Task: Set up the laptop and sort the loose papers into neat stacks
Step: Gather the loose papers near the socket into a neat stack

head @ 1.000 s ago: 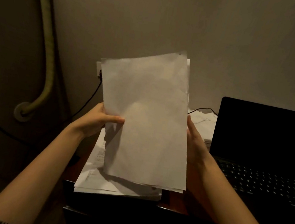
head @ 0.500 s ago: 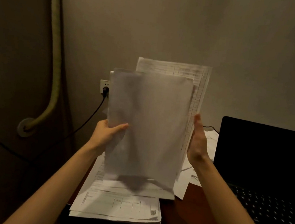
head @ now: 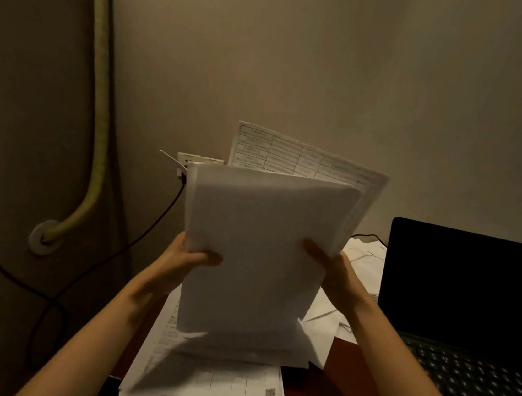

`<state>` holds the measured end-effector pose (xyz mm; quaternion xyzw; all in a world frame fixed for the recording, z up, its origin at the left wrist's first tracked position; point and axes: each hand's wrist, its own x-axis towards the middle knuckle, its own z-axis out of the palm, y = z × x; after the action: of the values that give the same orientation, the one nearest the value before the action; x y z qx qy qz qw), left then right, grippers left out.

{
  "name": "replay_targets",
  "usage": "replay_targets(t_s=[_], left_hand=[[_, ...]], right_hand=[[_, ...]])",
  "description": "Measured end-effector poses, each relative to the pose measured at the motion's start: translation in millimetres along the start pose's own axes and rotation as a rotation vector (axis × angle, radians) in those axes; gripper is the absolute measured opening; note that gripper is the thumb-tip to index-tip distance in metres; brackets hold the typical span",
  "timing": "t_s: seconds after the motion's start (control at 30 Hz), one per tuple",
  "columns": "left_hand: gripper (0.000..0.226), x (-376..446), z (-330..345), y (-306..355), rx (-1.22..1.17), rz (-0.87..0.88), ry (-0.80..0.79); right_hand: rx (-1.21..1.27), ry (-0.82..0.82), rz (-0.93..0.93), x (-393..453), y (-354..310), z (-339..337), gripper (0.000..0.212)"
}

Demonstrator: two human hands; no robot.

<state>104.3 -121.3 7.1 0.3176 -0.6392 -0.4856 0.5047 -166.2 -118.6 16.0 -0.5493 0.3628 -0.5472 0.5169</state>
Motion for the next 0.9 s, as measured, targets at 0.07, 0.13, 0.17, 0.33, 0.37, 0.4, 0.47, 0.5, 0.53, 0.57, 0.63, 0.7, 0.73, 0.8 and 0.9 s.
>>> replay_targets(t_s=[0.07,0.13,0.17,0.33,0.37,0.4,0.47,0.5,0.53,0.57,0.63,0.7,0.73,0.8,0.9], left_hand=[[0.087,-2.9,-1.2,1.7,-0.015,-0.047,-0.061],[0.099,-5.7,0.2,5.2,-0.019,-0.092,-0.086],[0.103,-6.4,1.3,6.7,-0.016,-0.119,-0.089],[0.102,-5.1,-2.0,9.1,-0.054,-0.147,-0.104],[0.102,-4.1,-5.1,8.3,-0.053,-0.135,-0.082],[0.101,-3.0,-7.3,8.3,-0.038,-0.120,-0.058],[0.095,0.3,-8.4,8.5,0.009,-0.093,-0.002],[0.087,2.6,-7.4,8.7,0.024,-0.071,0.038],[0.076,4.5,-4.8,9.9,0.026,-0.037,0.086],[0.065,6.5,-1.4,11.3,0.024,0.000,0.145],[0.046,10.8,4.8,13.7,0.032,0.063,0.269],[0.034,12.9,9.7,16.6,0.027,0.100,0.346],[0.033,13.1,10.7,17.5,0.044,0.116,0.364],[0.038,12.4,9.5,17.7,0.117,0.158,0.377],[0.053,9.2,3.9,9.0,0.113,0.170,0.398]], right_hand=[[0.098,-0.115,0.092,-0.2,2.6,-1.8,0.093],[0.114,-0.193,0.172,1.8,7.4,-3.1,0.097],[0.112,-0.212,0.213,3.2,11.0,-4.4,0.099],[0.135,-0.228,0.280,9.1,19.1,-12.8,0.101],[0.127,-0.191,0.229,10.7,18.1,-13.7,0.100],[0.119,-0.133,0.170,13.1,17.2,-14.3,0.098],[0.051,0.010,0.058,16.0,13.7,-13.0,0.085],[-0.001,0.064,0.008,17.3,11.5,-10.8,0.071],[-0.047,0.096,-0.037,17.7,8.8,-7.4,0.052],[-0.094,0.121,-0.068,16.9,5.2,-2.8,0.035],[-0.160,0.138,-0.134,16.3,-1.0,4.4,0.025],[-0.172,0.126,-0.165,15.8,-5.3,7.8,0.027],[-0.180,0.120,-0.169,15.5,-6.7,9.3,0.026],[-0.204,0.117,-0.157,14.9,-5.6,9.6,0.029],[-0.189,0.154,-0.156,10.7,0.5,7.1,0.034]])
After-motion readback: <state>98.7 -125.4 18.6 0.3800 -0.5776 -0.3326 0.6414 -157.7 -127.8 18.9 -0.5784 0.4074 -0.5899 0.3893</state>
